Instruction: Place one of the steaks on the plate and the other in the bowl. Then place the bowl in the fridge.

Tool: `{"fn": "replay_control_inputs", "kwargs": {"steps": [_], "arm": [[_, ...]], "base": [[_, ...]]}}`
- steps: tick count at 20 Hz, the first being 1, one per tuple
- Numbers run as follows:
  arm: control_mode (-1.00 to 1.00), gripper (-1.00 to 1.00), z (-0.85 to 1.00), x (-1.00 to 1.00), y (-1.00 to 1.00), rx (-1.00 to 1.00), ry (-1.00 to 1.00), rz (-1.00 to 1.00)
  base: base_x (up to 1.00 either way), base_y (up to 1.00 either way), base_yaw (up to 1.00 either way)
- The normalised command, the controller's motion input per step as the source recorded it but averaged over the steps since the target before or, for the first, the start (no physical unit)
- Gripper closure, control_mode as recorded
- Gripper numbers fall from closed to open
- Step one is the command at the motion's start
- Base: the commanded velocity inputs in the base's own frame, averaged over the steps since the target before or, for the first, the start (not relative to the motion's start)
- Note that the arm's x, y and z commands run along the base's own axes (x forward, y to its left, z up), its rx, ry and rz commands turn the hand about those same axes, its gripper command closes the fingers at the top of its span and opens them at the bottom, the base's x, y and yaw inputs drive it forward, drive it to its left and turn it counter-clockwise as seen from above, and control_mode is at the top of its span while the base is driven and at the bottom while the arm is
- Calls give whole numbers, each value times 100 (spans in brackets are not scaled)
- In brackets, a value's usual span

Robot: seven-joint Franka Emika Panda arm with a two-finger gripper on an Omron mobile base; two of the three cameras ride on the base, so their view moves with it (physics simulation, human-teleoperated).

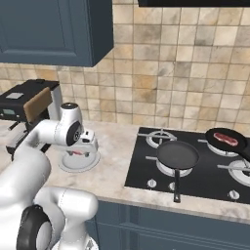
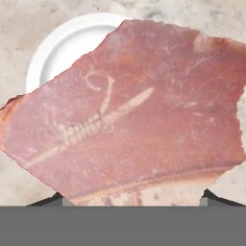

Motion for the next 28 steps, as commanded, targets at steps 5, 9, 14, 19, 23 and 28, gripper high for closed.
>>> {"fn": "replay_control_inputs", "kwargs": {"steps": [5,9,14,19,23,28], "arm": [[-100,100,-40,74,49,2,0,26],[-100,100,-28,43,44,0,6,18],[-100,100,-52,37,8,-7,1,8],[-100,100,-53,21,0,-13,0,1],[-100,100,-19,0,0,0,6,0],[-100,-100,-11,0,0,0,1,1]], "base": [[0,0,0],[0,0,0],[0,0,0],[0,0,0],[0,0,0],[0,0,0]]}}
